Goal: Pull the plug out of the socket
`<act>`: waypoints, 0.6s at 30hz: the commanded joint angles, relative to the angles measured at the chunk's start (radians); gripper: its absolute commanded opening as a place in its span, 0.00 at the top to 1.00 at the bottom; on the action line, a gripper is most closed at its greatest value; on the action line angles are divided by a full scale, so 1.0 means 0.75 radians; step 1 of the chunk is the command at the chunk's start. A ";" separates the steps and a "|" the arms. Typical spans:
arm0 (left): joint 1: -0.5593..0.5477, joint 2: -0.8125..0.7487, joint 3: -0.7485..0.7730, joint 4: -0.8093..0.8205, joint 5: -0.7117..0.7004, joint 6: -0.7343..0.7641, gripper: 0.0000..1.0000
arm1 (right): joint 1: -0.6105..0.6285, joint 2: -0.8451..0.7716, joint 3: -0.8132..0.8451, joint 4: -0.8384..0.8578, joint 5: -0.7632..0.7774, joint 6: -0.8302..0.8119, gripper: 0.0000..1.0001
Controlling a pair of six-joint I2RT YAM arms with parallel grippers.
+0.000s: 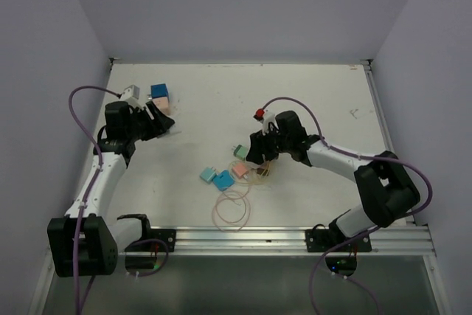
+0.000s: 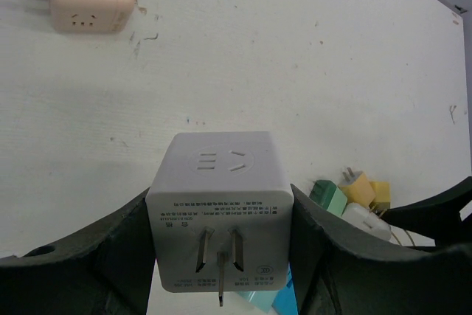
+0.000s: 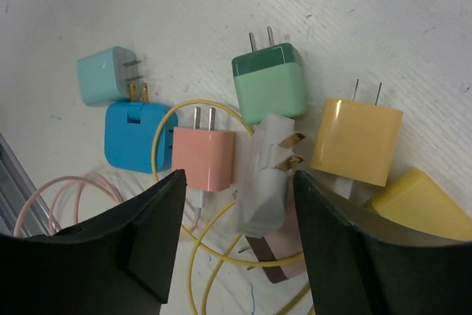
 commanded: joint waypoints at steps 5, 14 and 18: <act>0.046 0.024 -0.039 0.240 -0.148 -0.088 1.00 | 0.001 -0.281 0.111 -0.120 0.094 0.005 0.13; 0.087 0.202 -0.070 0.418 -0.283 -0.147 1.00 | 0.001 -0.606 0.117 -0.274 0.308 -0.061 0.03; 0.097 0.308 -0.080 0.544 -0.224 -0.155 1.00 | 0.003 -0.733 0.066 -0.280 0.327 -0.055 0.02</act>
